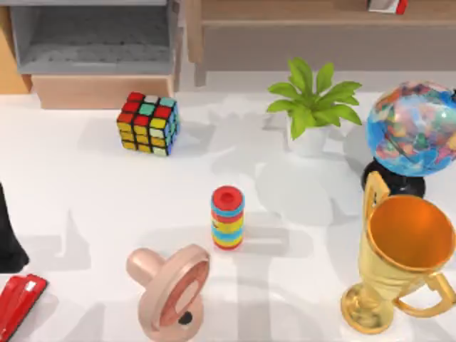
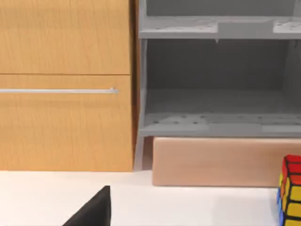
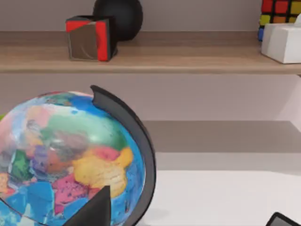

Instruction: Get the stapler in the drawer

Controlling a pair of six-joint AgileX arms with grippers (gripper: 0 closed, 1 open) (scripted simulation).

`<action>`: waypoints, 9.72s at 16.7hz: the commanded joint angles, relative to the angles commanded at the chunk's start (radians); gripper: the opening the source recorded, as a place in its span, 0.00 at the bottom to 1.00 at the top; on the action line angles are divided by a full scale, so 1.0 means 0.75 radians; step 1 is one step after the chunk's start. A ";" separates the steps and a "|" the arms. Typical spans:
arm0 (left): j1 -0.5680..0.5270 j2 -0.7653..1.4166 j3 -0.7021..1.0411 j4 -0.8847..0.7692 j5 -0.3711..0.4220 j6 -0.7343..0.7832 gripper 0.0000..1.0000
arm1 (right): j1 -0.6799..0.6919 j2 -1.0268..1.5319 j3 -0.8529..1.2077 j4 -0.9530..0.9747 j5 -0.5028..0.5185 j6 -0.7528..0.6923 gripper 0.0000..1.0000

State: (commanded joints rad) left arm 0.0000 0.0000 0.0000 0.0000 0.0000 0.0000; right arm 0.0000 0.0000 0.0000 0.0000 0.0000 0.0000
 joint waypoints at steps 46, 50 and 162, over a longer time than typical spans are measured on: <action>0.526 3.108 1.611 1.491 0.589 2.112 1.00 | 0.000 0.000 0.000 0.000 0.000 0.000 1.00; 0.525 3.112 1.619 1.486 0.587 2.112 1.00 | 0.000 0.000 0.000 0.000 0.000 0.000 1.00; 0.600 1.847 0.894 -0.120 0.485 1.278 1.00 | 0.000 0.000 0.000 0.000 0.000 0.000 1.00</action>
State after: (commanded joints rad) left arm 0.4500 1.3850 0.6704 -0.0902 0.3637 0.9583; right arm 0.0000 0.0000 0.0000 0.0000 0.0000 0.0000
